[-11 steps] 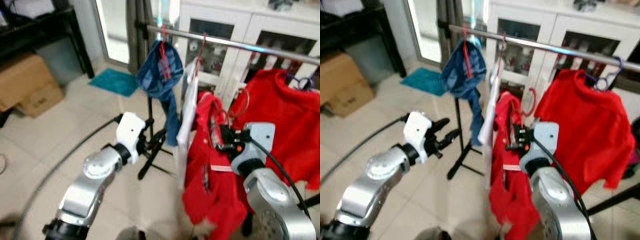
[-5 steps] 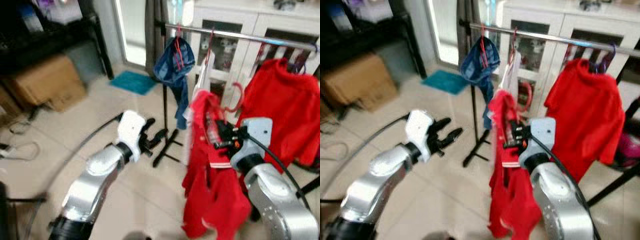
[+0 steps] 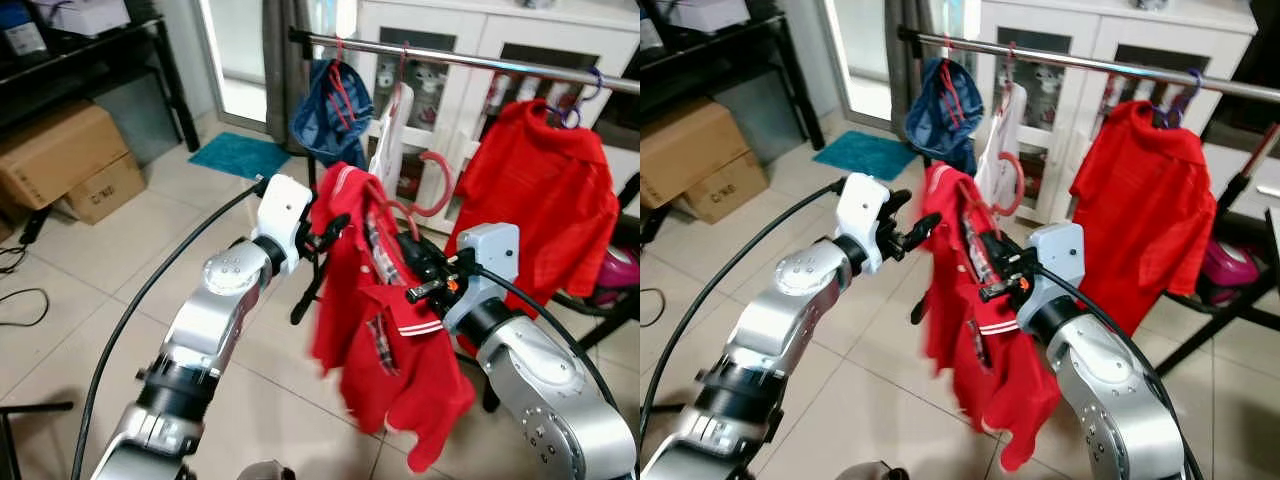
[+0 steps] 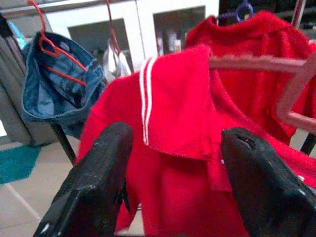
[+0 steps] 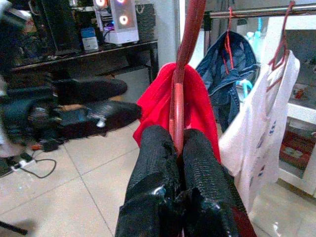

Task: Hang hanger

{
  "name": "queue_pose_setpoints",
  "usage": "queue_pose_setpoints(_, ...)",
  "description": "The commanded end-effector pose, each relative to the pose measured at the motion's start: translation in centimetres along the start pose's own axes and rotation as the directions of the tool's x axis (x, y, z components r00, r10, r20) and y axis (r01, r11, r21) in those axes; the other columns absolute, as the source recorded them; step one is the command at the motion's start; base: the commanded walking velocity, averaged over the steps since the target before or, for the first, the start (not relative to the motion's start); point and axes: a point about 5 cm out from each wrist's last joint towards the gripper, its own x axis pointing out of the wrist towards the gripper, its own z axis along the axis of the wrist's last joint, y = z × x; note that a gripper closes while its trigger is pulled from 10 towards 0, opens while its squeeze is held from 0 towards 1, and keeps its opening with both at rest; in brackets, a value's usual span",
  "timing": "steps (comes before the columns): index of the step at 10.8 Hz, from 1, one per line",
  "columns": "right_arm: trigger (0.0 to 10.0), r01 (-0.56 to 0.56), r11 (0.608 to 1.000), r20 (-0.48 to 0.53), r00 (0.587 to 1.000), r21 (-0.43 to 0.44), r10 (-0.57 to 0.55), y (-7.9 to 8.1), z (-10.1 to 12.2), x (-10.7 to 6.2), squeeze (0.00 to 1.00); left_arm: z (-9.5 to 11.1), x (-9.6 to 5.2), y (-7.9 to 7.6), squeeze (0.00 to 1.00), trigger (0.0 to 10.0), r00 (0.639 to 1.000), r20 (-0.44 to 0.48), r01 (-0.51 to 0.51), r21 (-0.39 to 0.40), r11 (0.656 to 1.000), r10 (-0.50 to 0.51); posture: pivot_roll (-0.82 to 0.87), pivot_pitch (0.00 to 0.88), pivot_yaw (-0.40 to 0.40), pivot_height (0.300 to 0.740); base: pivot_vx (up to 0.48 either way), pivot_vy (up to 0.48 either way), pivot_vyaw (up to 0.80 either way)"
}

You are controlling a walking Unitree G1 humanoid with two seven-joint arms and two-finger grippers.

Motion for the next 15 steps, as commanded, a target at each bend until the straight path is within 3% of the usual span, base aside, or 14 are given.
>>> queue_pose_setpoints(1, 0.0, -0.048, 0.999, 0.074, 0.996, -0.017, 0.049, 0.7, 1.5, 0.0, 0.00, 0.1, 0.2, 0.2, 0.00, 10.0, 1.000, 0.001, 0.004, 0.018, 1.000, -0.004, -0.01, 0.000, 0.058, 0.740, 0.000, 0.000, 0.00)
queue_pose_setpoints(2, 0.0, -0.074, 0.997, 0.078, 0.994, -0.013, 0.075, 1.1, 1.6, -0.1, 0.00, 0.1, 0.6, 0.1, 0.00, 10.0, 0.999, 0.011, 0.032, 0.024, 0.999, -0.032, -0.01, 0.000, 0.066, 0.740, 0.000, 0.000, 0.00)
queue_pose_setpoints(3, 0.0, -0.088, 0.996, 0.085, 0.992, -0.009, 0.088, 1.3, 1.6, -0.2, 0.00, -0.1, 0.9, 0.1, 0.00, 2.0, 0.999, 0.004, 0.035, 0.036, 0.999, -0.036, -0.02, 0.000, 0.070, 0.740, 0.000, 0.000, 0.00)
queue_pose_setpoints(4, 0.0, -0.110, 0.994, 0.102, 0.989, 0.003, 0.109, 1.6, 1.8, -0.3, 0.00, -0.2, 1.2, 0.4, 0.00, 0.0, 1.000, 0.010, 0.018, 0.086, 0.996, -0.019, -0.02, 0.000, 0.075, 0.740, 0.000, 0.000, 0.00)
queue_pose_setpoints(9, 0.0, -0.122, 0.992, 0.075, 0.990, 0.011, 0.121, 1.7, 1.2, -0.8, 0.00, -0.2, 1.6, 0.4, 0.00, 0.0, 0.998, 0.055, 0.025, 0.090, 0.996, -0.030, -0.02, 0.000, 0.078, 0.740, 0.000, 0.000, 0.00)
queue_pose_setpoints(12, 0.0, -0.077, 0.997, 0.051, 0.996, 0.003, 0.076, 1.1, 0.8, -0.7, 0.00, -0.5, 1.3, -0.2, 0.00, 0.0, 0.995, 0.062, 0.075, 0.053, 0.996, -0.078, -0.01, 0.000, 0.078, 0.740, 0.000, 0.000, 0.00)
queue_pose_setpoints(15, 0.0, -0.043, 0.999, 0.022, 0.999, -0.005, 0.043, 0.6, 0.4, -0.9, 0.00, -0.5, 0.6, 0.1, 0.00, 0.0, 0.995, 0.078, 0.055, 0.035, 0.998, -0.058, -0.01, 0.000, 0.078, 0.740, 0.000, 0.000, 0.00)
